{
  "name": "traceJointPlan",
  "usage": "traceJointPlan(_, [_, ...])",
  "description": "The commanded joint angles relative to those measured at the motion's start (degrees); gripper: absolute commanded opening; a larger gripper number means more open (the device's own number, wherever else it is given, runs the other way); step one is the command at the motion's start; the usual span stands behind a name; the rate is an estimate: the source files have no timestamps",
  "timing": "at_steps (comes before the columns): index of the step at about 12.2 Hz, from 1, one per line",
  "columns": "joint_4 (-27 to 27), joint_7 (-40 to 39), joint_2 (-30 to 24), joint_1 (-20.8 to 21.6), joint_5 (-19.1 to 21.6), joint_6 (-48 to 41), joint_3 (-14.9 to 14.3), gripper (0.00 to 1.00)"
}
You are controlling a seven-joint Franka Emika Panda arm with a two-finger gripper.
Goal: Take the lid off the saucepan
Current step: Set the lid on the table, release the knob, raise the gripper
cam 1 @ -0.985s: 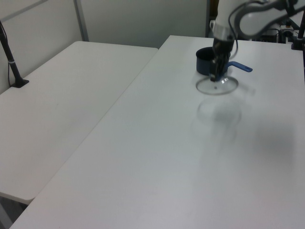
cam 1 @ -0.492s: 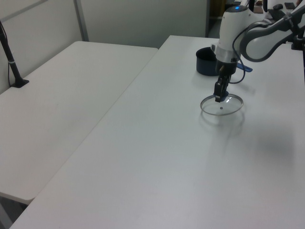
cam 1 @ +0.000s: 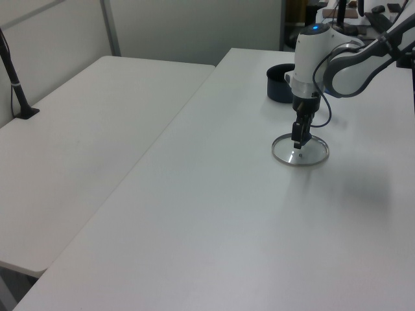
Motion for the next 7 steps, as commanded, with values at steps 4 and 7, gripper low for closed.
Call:
traceJointPlan(4, [24.23, 0.76, -0.54, 3.55, -1.07, -31.77, -0.74, 1.00])
traceJointPlan(7, [31.21, 0.76, -2.73, 10.29, 1.03, -37.99, -7.47, 1.00])
